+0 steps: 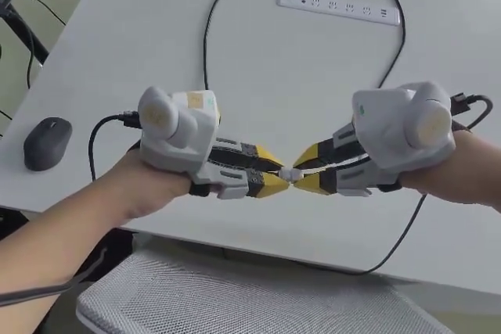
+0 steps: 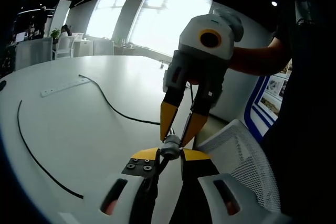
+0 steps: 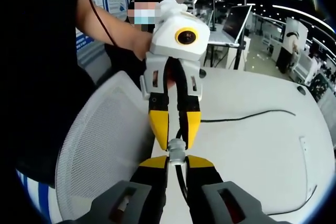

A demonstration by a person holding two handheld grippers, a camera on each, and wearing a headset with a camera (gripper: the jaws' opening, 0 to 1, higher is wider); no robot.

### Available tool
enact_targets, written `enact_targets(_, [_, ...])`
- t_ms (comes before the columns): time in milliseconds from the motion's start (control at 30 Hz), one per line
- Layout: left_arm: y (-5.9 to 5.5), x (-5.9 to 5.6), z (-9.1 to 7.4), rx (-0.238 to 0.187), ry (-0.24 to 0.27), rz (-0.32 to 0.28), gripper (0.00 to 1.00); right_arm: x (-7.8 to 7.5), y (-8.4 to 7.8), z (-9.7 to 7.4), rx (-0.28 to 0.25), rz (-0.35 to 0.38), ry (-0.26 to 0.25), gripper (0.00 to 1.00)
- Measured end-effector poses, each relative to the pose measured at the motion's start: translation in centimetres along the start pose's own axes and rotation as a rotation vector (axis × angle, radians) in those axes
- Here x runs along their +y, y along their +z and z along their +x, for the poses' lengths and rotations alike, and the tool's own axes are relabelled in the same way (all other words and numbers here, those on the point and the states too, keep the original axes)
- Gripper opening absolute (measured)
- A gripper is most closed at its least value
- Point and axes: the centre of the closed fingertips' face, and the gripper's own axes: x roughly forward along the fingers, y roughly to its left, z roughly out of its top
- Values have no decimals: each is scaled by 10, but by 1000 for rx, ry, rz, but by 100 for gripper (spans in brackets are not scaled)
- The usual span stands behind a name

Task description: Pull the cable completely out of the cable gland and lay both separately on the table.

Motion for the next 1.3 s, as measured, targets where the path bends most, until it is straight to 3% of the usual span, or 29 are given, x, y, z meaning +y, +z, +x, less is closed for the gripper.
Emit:
enact_targets(233, [1, 0, 1, 4, 17, -3, 15, -4, -2, -3, -39, 75, -20, 9])
enact_targets(433, [5, 1, -1, 11, 29, 9, 15, -8, 0, -16, -134, 289, 15, 16])
enact_targets(500, [7, 1, -3, 3, 30, 16, 15, -10, 0, -20, -176, 363, 39, 16])
enact_targets(533, [8, 1, -3, 2, 29, 19, 15, -15, 4, -23, -226, 397, 40, 16])
enact_targets(600, [12, 1, -5, 0, 35, 31, 15, -14, 10, -28, -280, 465, 86, 17])
enact_targets(700, [18, 0, -7, -5, 38, 45, 15, -11, 11, -29, -293, 505, 159, 19])
enact_targets(833, [25, -2, -9, -15, 35, 79, 15, -11, 14, -27, -316, 583, 234, 14])
enact_targets(867, [25, -2, -8, -9, 34, 98, 15, -14, 16, -28, -340, 592, 239, 13])
enact_targets(967, [25, -4, -8, 6, 32, 136, 15, -13, 22, -31, -388, 665, 319, 13])
enact_targets(1033, [25, -5, -7, 8, 33, 147, 15, -11, 18, -29, -369, 694, 355, 11])
enact_targets(1100, [27, -6, -7, 5, 33, 160, 15, -12, 15, -26, -355, 686, 356, 11])
enact_targets(1300, [31, -8, -6, 3, 36, 180, 15, -8, 17, -28, -367, 736, 425, 11])
